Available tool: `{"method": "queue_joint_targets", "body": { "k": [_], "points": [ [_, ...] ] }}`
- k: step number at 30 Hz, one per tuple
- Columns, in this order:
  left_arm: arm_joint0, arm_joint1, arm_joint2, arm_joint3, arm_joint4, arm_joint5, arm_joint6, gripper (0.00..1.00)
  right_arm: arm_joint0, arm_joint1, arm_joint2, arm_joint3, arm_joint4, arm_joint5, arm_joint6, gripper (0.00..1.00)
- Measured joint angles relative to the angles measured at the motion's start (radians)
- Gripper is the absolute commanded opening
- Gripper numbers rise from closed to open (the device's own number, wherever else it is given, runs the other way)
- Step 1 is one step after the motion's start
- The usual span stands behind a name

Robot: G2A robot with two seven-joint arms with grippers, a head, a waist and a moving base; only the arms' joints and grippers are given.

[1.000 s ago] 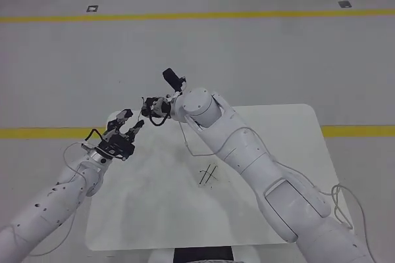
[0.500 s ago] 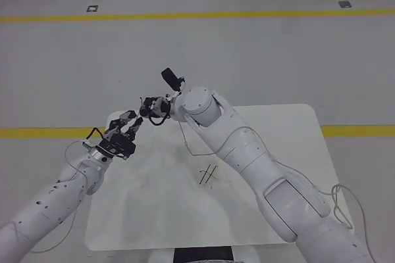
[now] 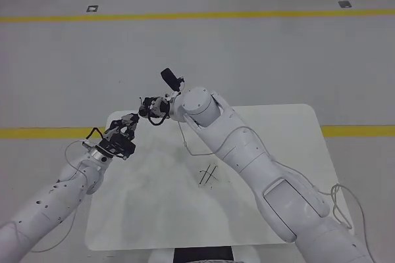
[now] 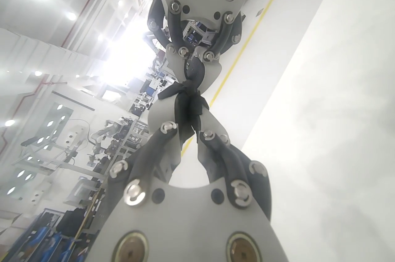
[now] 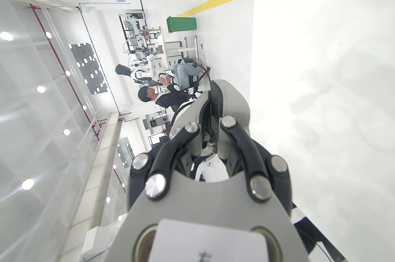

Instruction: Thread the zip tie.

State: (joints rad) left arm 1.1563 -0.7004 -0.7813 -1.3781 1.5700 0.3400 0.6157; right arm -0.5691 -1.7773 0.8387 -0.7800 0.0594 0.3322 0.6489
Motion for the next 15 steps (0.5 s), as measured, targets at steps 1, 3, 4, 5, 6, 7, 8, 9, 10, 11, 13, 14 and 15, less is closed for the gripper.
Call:
{"method": "queue_joint_targets", "body": {
  "k": [1,3,4,5,6,7,8,9,10,11,13,14,15],
  "points": [
    [0.000,0.000,0.000,0.000,0.000,0.000,0.002,0.00,-0.001,0.000,0.001,0.000,0.000,-0.001,0.001,0.00],
    [0.001,0.001,-0.001,-0.001,0.000,0.000,0.004,0.00,-0.002,0.000,0.003,-0.001,-0.001,-0.002,0.002,0.00],
    [0.002,0.001,-0.002,-0.002,0.000,0.000,0.006,0.00,-0.003,0.000,0.004,-0.001,-0.001,-0.003,0.003,0.28],
    [0.003,0.001,-0.004,-0.002,0.000,0.000,0.008,0.00,-0.004,0.000,0.005,-0.002,-0.001,-0.003,0.004,0.45],
    [0.004,0.002,-0.005,-0.003,0.000,0.000,0.010,0.00,-0.004,0.000,0.006,-0.002,-0.001,-0.003,0.004,0.62],
    [0.006,0.002,-0.008,-0.004,0.000,0.000,0.012,0.00,-0.005,0.000,0.007,-0.002,-0.001,-0.003,0.004,0.83],
    [0.008,0.003,-0.010,-0.005,0.000,0.000,0.013,0.00,-0.006,0.000,0.008,-0.003,-0.002,-0.003,0.003,1.00],
    [0.010,0.003,-0.012,-0.006,0.000,0.000,0.014,0.00,-0.006,0.000,0.009,-0.004,-0.003,-0.003,0.002,1.00],
    [0.013,0.003,-0.015,-0.007,0.000,0.000,0.015,0.00,-0.008,0.000,0.010,-0.006,-0.004,-0.002,-0.001,1.00],
    [0.016,0.004,-0.017,-0.008,0.000,0.000,0.016,0.00,-0.009,0.000,0.011,-0.008,-0.005,-0.001,-0.004,1.00],
    [0.023,0.004,-0.025,-0.011,0.000,0.000,0.015,0.00,-0.012,0.001,0.014,-0.014,-0.009,0.002,-0.009,1.00],
    [0.027,0.004,-0.028,-0.013,0.000,0.000,0.014,0.00,-0.014,0.002,0.015,-0.017,-0.011,0.002,-0.011,1.00],
    [0.030,0.003,-0.031,-0.015,0.000,0.000,0.013,0.00,-0.016,0.003,0.016,-0.021,-0.014,0.002,-0.014,1.00]
  ]
}}
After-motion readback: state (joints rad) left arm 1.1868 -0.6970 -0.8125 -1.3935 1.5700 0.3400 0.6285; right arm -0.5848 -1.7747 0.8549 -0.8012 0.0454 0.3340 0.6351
